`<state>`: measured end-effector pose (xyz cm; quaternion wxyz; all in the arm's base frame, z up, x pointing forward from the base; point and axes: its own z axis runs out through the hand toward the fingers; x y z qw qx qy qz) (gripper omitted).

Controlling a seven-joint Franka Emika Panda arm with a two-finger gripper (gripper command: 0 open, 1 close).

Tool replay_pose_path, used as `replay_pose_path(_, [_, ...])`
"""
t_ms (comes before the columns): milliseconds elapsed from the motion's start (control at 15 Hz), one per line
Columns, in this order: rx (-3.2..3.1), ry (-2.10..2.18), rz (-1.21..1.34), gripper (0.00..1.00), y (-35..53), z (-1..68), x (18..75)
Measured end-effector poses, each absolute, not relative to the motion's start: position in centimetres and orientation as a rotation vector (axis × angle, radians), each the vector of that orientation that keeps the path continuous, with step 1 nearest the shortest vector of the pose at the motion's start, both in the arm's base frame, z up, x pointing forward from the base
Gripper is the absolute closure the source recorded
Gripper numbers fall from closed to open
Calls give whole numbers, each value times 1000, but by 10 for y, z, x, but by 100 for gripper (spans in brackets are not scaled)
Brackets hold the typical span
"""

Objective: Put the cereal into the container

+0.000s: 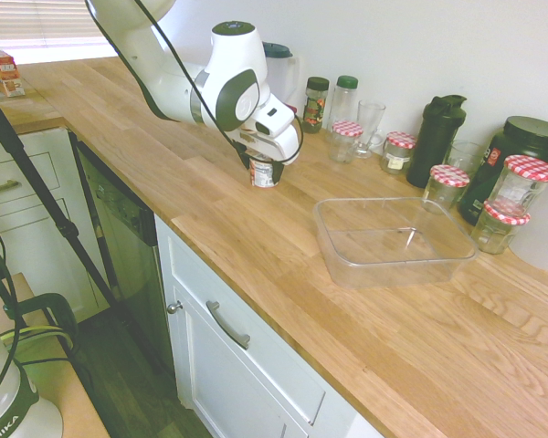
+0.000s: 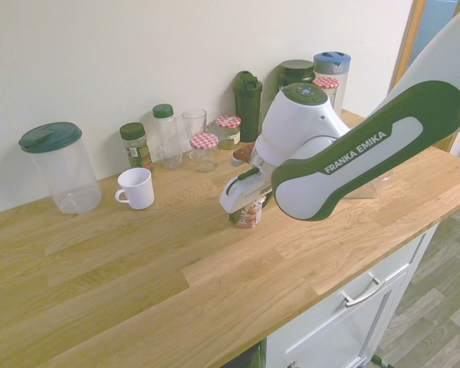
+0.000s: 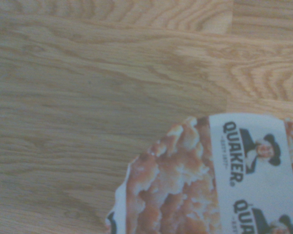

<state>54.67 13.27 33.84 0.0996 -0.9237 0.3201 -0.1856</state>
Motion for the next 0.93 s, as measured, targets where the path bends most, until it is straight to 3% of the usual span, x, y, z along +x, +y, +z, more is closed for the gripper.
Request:
replay_pose_path(533, [-2739, 900, -593, 100, 136, 343, 548])
replay_pose_path(933, [-2614, 1007, -768, 100, 84, 417, 558])
